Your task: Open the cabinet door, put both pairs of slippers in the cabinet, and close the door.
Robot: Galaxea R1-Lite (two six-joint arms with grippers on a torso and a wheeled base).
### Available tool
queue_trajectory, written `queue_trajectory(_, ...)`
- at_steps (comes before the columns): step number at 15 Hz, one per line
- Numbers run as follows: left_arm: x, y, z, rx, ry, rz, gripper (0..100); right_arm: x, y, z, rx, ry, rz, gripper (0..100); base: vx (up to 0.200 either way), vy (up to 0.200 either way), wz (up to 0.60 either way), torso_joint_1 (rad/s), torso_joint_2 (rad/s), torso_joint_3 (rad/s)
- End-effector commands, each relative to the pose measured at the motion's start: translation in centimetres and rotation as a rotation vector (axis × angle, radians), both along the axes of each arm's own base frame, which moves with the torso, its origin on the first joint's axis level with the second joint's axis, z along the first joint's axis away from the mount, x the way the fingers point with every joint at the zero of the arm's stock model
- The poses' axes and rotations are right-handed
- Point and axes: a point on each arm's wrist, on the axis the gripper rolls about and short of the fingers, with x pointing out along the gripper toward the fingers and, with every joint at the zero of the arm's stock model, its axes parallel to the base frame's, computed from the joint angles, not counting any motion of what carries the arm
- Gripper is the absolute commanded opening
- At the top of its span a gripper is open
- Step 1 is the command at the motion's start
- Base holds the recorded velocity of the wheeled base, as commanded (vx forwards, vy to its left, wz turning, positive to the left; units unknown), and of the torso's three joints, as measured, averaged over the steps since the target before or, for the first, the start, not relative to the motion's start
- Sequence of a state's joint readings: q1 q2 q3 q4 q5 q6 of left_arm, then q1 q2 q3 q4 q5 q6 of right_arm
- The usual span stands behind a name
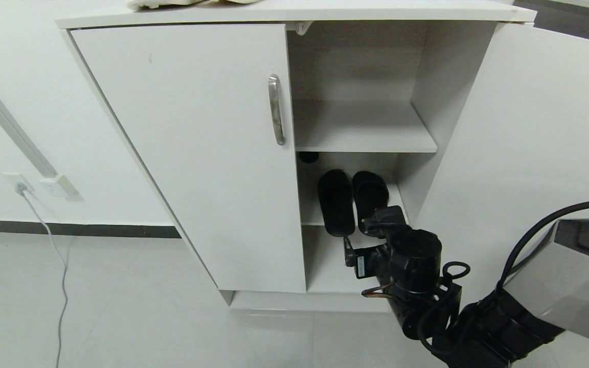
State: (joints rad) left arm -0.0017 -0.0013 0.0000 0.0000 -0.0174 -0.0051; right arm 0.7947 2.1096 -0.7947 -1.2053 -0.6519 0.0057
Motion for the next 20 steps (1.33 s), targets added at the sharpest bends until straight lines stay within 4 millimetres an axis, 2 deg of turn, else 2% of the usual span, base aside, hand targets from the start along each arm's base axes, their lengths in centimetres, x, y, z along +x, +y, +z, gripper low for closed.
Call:
queue_trajectory(1, 0.0, 0.0, 0.0, 0.001, 0.001, -0.001, 0, 0.0, 0.0, 0.0, 0.001, 0.0, 0.001, 100, 0.0, 0.0, 0.0, -0.002, 0.0, 0.173)
queue_trajectory(10, 0.0, 0.0, 0.0, 0.002, 0.001, 0.001, 0, -0.5, 0.0, 0.2, 0.0, -0.007, 0.007, 100, 0.0, 0.0, 0.0, 0.001, 0.0, 0.18)
queue_trajectory(19, 0.0, 0.0, 0.0, -0.001, 0.001, 0.001, 0, -1.2, 0.2, -0.1, -0.026, -0.017, 0.029, 100, 0.0, 0.0, 0.0, 0.0, 0.0, 0.0)
queue_trajectory(20, 0.0, 0.0, 0.0, -0.001, 0.001, 0.002, 0, -1.3, 0.3, -0.1, -0.027, -0.016, 0.031, 100, 0.0, 0.2, 0.0, 0.012, 0.0, 0.002)
